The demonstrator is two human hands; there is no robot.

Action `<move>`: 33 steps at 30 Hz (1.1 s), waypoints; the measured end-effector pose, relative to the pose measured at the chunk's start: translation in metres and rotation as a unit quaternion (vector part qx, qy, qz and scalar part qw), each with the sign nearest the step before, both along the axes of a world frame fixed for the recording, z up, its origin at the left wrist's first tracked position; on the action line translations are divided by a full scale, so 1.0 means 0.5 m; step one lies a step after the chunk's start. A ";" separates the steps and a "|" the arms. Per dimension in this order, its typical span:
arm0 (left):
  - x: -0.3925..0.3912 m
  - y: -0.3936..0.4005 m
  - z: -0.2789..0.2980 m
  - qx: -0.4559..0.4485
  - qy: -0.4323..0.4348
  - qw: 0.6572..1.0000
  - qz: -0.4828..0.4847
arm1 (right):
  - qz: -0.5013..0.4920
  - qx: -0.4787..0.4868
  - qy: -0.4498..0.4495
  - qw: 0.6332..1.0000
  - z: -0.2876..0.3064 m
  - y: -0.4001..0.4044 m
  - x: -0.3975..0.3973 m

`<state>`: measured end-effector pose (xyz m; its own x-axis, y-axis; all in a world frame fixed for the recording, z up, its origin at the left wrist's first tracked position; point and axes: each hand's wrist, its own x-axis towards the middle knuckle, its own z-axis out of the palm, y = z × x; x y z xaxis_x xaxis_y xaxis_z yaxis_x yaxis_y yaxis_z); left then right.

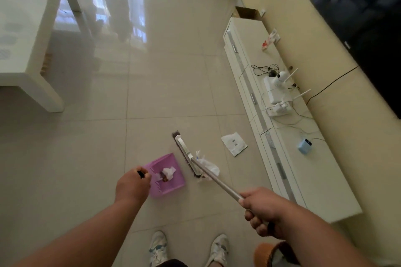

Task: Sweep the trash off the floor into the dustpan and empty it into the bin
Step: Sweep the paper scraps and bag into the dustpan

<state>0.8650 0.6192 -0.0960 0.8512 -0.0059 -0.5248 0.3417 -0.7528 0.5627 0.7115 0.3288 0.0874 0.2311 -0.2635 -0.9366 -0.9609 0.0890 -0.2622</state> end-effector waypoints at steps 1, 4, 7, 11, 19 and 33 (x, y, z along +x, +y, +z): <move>0.006 -0.015 0.006 0.000 -0.001 1.000 -0.004 | -0.005 -0.005 -0.005 1.000 0.005 -0.013 -0.006; 0.019 -0.054 0.014 0.005 -0.002 1.000 -0.018 | -0.020 -0.026 -0.013 0.999 0.011 -0.055 -0.018; 0.026 -0.091 0.017 0.005 0.003 1.000 -0.026 | -0.034 -0.050 -0.016 0.998 0.002 -0.107 -0.027; 0.016 -0.141 0.012 0.001 0.000 1.000 -0.020 | -0.041 -0.069 -0.009 0.997 -0.022 -0.183 -0.033; 0.003 -0.232 -0.026 0.017 0.023 0.999 0.018 | 0.015 -0.098 0.070 0.993 -0.122 -0.295 -0.005; -0.015 -0.311 -0.057 0.002 0.038 0.997 0.074 | 0.159 0.028 0.080 0.984 -0.184 -0.243 0.007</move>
